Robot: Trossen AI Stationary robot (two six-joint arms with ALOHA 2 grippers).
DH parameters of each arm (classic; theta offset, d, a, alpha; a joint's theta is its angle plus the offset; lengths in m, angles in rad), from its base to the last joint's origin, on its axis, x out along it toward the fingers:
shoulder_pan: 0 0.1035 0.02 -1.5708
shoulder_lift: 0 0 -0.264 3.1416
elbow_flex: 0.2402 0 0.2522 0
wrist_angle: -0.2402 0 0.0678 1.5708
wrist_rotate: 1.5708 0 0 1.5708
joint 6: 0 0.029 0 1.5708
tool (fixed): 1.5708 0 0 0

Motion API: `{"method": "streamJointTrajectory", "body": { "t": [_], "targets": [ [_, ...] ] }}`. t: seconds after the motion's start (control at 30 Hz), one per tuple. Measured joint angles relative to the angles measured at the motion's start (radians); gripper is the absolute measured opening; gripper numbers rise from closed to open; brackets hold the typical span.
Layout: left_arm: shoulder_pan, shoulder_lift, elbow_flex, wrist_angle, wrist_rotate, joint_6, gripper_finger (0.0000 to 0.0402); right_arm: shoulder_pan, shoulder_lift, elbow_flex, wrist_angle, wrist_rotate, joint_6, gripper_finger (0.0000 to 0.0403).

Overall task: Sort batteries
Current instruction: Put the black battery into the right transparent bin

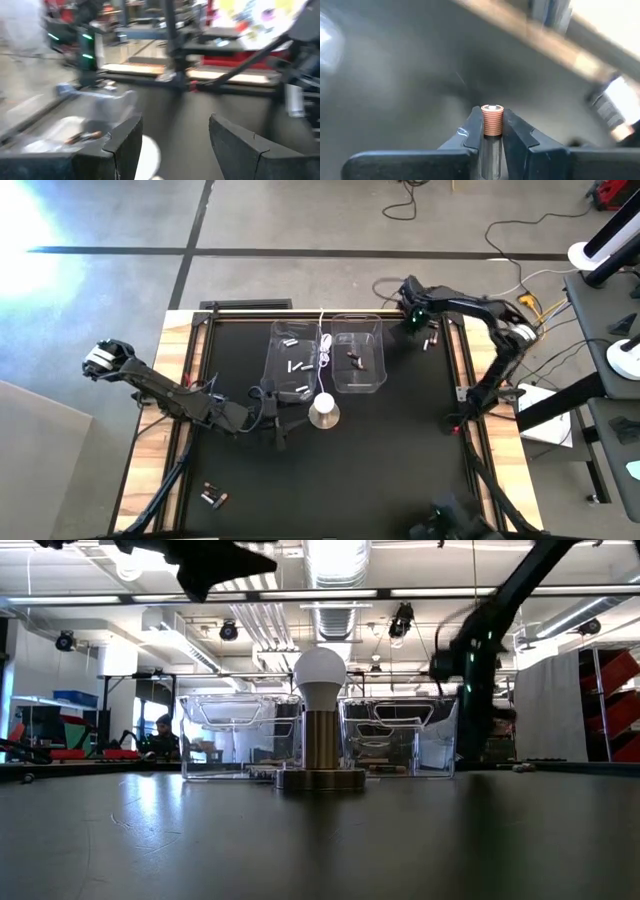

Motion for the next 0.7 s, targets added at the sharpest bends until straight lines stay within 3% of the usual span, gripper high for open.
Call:
{"method": "streamJointTrajectory", "body": {
  "t": [0.13,0.37,0.57,0.7],
  "targets": [
    [-0.001,0.000,-0.042,0.181,0.096,0.038,0.0206,0.062,-0.171,-0.015,0.006,0.010,-0.036,0.0037],
    [0.022,0.000,-0.094,0.352,0.099,0.114,0.0206,0.319,-0.386,-0.060,0.091,0.014,0.005,0.0037],
    [0.039,0.000,-0.075,0.366,0.096,0.120,0.0206,0.537,-0.353,0.004,0.074,0.015,0.033,0.0037],
    [0.038,0.000,-0.066,0.365,0.097,0.128,0.0206,0.577,-0.240,0.116,-0.005,0.017,-0.022,0.0037]
  ]
}}
